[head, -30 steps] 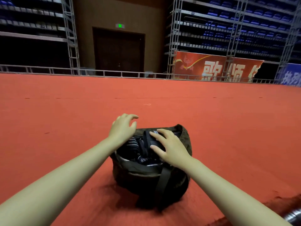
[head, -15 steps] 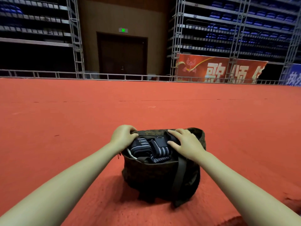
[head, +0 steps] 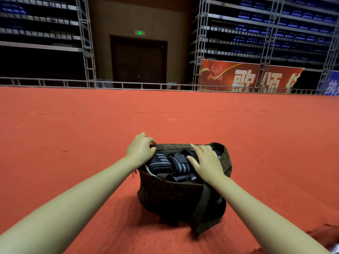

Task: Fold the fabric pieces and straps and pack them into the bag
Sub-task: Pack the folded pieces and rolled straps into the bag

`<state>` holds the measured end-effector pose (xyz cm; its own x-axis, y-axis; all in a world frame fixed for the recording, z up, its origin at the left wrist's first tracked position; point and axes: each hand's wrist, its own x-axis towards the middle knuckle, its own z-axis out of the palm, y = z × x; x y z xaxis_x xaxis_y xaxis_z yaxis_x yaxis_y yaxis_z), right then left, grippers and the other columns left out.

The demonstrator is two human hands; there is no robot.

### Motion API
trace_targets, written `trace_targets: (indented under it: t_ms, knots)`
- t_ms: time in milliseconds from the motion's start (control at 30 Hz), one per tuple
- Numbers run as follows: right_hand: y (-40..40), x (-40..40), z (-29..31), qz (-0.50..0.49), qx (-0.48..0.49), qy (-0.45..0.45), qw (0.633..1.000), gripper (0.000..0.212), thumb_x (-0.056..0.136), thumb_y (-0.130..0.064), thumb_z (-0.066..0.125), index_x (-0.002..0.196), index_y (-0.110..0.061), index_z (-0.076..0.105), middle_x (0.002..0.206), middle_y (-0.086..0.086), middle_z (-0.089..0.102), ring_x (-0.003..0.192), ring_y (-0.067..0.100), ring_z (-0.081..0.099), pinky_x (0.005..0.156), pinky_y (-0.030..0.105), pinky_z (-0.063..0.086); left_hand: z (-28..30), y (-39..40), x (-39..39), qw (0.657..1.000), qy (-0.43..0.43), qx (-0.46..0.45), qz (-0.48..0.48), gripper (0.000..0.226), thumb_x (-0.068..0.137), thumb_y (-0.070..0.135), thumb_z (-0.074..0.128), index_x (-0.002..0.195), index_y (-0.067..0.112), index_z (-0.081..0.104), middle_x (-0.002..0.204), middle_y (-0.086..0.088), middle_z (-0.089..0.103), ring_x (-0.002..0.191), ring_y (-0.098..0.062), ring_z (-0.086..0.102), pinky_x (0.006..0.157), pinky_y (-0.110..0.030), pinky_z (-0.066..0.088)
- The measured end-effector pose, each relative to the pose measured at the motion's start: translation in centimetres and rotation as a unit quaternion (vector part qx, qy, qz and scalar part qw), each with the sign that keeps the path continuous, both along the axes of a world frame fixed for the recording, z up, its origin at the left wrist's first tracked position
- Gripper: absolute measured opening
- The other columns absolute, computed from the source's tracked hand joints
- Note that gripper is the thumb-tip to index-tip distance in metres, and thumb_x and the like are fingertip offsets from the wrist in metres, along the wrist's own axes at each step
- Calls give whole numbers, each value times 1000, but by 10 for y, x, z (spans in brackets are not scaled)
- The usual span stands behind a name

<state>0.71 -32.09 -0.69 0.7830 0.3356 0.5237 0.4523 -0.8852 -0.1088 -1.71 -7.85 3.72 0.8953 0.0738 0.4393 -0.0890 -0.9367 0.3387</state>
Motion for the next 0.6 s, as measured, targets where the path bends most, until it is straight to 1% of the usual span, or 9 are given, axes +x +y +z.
trace_targets:
  t_ms: [100, 200, 267, 367, 433, 467, 533, 567, 600]
  knots:
    - [9, -4, 5, 51, 18, -37, 998, 66, 90, -53, 22, 133, -16, 54, 125, 2, 58, 120, 24, 48, 102, 38, 33, 3, 8, -10, 999, 3, -31, 13, 27, 91, 32, 54, 113, 22, 67, 111, -6, 54, 108, -24, 53, 88, -34, 45]
    - [21, -15, 10, 107, 19, -49, 993, 62, 91, -50, 23, 133, -16, 54, 127, 0, 57, 122, 21, 47, 105, 38, 32, 3, 19, -21, 998, 15, -61, 32, 26, 90, 34, 54, 110, 23, 67, 107, -5, 57, 103, -23, 56, 80, -31, 42]
    - [27, -28, 13, 146, 21, -36, 988, 61, 91, -52, 25, 135, -20, 52, 129, -4, 54, 124, 16, 43, 104, 34, 31, 1, 23, -26, 996, 39, -72, 25, 25, 90, 34, 56, 108, 22, 68, 109, -5, 62, 103, -21, 57, 77, -28, 41]
    - [22, -48, 8, 194, 5, -23, 981, 57, 91, -56, 33, 135, -24, 50, 129, -9, 52, 122, 10, 41, 102, 27, 29, 1, 26, -27, 992, 68, -107, 22, 28, 88, 38, 59, 108, 20, 68, 113, -2, 66, 105, -20, 59, 80, -29, 44]
    - [6, -56, -1, 198, 7, -65, 978, 50, 91, -53, 42, 129, -24, 56, 123, -7, 56, 117, 13, 47, 99, 29, 33, 5, 29, -29, 991, 75, -107, 36, 30, 86, 42, 61, 105, 20, 67, 112, -3, 66, 104, -22, 60, 81, -29, 46]
    - [-5, -57, -5, 179, 25, -101, 978, 46, 90, -49, 46, 125, -23, 60, 120, -5, 58, 115, 16, 50, 98, 32, 35, 6, 29, -31, 990, 81, -105, 44, 30, 86, 44, 60, 103, 20, 66, 110, -4, 66, 100, -23, 61, 81, -30, 49]
    - [-30, -48, -9, 63, 95, -137, 984, 42, 87, -43, 51, 120, -20, 62, 118, 1, 59, 115, 23, 50, 97, 39, 37, 7, 29, -37, 988, 109, -98, 57, 29, 86, 47, 58, 93, 20, 62, 96, -7, 66, 86, -26, 66, 77, -35, 55]
    - [-42, -42, -8, -19, 130, -118, 984, 43, 86, -40, 54, 123, -18, 60, 120, 5, 57, 117, 26, 46, 97, 42, 37, 7, 27, -41, 985, 130, -99, 58, 28, 88, 47, 56, 85, 19, 59, 86, -7, 66, 76, -26, 67, 73, -35, 57]
    - [-52, -34, -5, -96, 157, -68, 980, 46, 87, -38, 57, 127, -16, 56, 123, 9, 54, 120, 30, 42, 98, 43, 36, 6, 25, -46, 981, 150, -108, 54, 30, 90, 45, 54, 77, 18, 57, 77, -7, 64, 69, -26, 67, 69, -35, 58]
